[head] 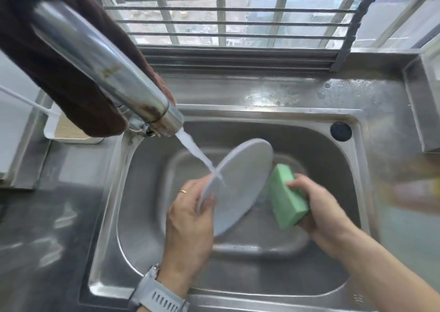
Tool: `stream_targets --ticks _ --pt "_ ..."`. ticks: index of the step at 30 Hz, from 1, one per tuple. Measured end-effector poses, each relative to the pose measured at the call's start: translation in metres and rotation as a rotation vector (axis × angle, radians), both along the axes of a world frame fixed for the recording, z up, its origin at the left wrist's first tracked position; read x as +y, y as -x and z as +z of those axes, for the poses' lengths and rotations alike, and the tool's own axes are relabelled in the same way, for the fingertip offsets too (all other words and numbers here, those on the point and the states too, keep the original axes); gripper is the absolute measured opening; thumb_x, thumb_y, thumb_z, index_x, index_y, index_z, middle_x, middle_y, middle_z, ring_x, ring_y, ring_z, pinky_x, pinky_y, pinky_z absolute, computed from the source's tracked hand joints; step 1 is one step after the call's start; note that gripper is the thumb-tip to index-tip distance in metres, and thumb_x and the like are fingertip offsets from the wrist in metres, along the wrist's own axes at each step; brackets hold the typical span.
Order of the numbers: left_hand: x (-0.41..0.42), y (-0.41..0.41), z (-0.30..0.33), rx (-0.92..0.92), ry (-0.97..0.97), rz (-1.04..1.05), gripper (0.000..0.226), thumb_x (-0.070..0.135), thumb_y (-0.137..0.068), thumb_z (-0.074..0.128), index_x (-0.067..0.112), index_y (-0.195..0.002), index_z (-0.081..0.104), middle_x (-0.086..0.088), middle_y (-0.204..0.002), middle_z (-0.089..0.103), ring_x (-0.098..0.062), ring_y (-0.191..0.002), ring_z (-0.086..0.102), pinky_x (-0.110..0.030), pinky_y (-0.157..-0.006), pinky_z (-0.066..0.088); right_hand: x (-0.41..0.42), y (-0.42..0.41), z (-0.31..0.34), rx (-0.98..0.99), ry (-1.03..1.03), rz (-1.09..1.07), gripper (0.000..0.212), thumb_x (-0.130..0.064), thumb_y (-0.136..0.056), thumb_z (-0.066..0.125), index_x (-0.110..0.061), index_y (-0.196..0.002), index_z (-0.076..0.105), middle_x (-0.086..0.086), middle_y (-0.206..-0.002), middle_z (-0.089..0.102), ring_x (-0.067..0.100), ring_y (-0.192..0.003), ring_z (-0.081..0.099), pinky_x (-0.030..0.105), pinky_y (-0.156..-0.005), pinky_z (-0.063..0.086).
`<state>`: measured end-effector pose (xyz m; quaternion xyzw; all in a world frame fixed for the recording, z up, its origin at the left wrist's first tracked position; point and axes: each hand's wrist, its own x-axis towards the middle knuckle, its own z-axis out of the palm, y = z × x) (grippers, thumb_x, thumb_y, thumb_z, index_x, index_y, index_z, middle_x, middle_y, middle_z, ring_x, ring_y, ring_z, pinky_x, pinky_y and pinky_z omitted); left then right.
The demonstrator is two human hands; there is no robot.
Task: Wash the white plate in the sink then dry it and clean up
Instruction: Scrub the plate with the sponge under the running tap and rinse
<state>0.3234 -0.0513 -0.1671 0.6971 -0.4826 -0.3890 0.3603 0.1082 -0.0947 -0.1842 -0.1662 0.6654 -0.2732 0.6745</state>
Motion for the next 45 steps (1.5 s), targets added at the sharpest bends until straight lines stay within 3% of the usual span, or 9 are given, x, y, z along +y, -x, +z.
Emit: stream_targets --ticks 5,10,15,17,22,28,35,39,45 --pt "0.008 0.001 -0.011 -0.173 0.154 -0.178 0.074 -0.014 -0.083 0.06 0.048 -0.12 0.076 0.013 -0.122 0.072 -0.02 -0.114 0.069 -0.051 -0.095 0.052 -0.016 0.001 0.018 -0.335 -0.185 -0.226 0.052 -0.054 -0.071 0.079 -0.019 -0.108 0.07 0.01 -0.098 0.072 0.024 -0.088 0.066 0.038 -0.08 0.052" --pt "0.018 0.01 -0.004 -0.222 0.156 -0.117 0.076 -0.012 -0.077 0.062 0.057 -0.106 0.077 0.02 -0.138 0.053 -0.017 -0.135 0.051 -0.043 -0.112 0.041 -0.014 -0.01 0.016 -0.392 -0.264 -0.372 0.05 -0.003 -0.078 0.069 -0.003 -0.128 0.063 0.019 -0.117 0.072 0.031 -0.105 0.071 0.051 -0.089 0.056" --pt "0.028 0.008 -0.005 0.128 -0.101 0.2 0.099 -0.028 -0.072 0.058 0.057 -0.121 0.067 0.02 -0.155 0.033 0.007 -0.145 0.039 -0.035 -0.122 0.041 -0.003 -0.017 0.015 -0.48 -0.221 -0.428 0.036 0.005 -0.077 0.064 -0.003 -0.111 0.068 0.017 -0.099 0.077 0.028 -0.079 0.076 0.048 -0.068 0.062" --pt "0.026 0.005 -0.003 0.394 -0.201 0.375 0.095 -0.013 -0.062 0.059 0.042 -0.14 0.057 0.015 -0.156 0.045 0.004 -0.135 0.052 -0.053 -0.111 0.05 0.0 -0.017 0.015 -0.495 -0.211 -0.428 0.031 0.006 -0.075 0.063 -0.003 -0.105 0.068 0.017 -0.093 0.077 0.028 -0.074 0.076 0.045 -0.06 0.063" --pt "0.001 -0.003 0.003 0.863 -0.389 0.632 0.069 0.018 -0.078 0.081 0.002 -0.141 0.06 -0.014 -0.131 0.072 -0.019 -0.107 0.074 -0.042 -0.09 0.056 0.008 -0.017 0.016 -0.475 -0.235 -0.393 0.034 0.005 -0.073 0.063 -0.003 -0.106 0.068 0.017 -0.092 0.077 0.028 -0.072 0.076 0.042 -0.054 0.061" --pt "-0.009 0.002 -0.002 0.768 -0.453 0.665 0.039 0.01 -0.082 0.082 0.011 -0.12 0.074 -0.013 -0.105 0.082 -0.033 -0.102 0.078 -0.048 -0.096 0.06 0.014 -0.007 0.014 -0.166 -0.188 -0.273 0.048 -0.028 -0.074 0.08 -0.011 -0.118 0.068 0.014 -0.104 0.075 0.032 -0.089 0.07 0.037 -0.064 0.057" --pt "-0.003 0.004 -0.005 0.338 -0.261 0.446 0.017 0.034 -0.09 0.078 0.023 -0.103 0.078 0.004 -0.092 0.083 -0.021 -0.091 0.079 -0.045 -0.082 0.064 0.02 -0.039 0.039 0.475 0.352 0.292 0.025 -0.049 -0.08 0.042 -0.045 -0.102 0.052 -0.001 -0.1 0.065 0.017 -0.091 0.062 0.037 -0.079 0.047" --pt "0.001 0.015 -0.002 0.271 -0.204 0.376 0.039 0.054 -0.097 0.056 0.024 -0.093 0.081 0.001 -0.082 0.082 -0.013 -0.077 0.075 -0.042 -0.073 0.06 0.003 -0.092 0.037 0.566 0.779 0.554 0.039 -0.047 -0.089 0.057 -0.038 -0.127 0.054 -0.011 -0.115 0.054 0.009 -0.109 0.047 0.022 -0.095 0.039" --pt "0.005 0.01 -0.002 0.254 -0.16 0.448 0.055 0.065 -0.098 0.05 0.02 -0.087 0.078 0.001 -0.072 0.073 -0.019 -0.069 0.064 -0.043 -0.07 0.054 -0.059 -0.114 -0.001 0.703 0.795 0.676 0.046 -0.055 -0.085 0.057 -0.041 -0.129 0.059 0.002 -0.108 0.06 0.023 -0.102 0.052 0.034 -0.095 0.044"
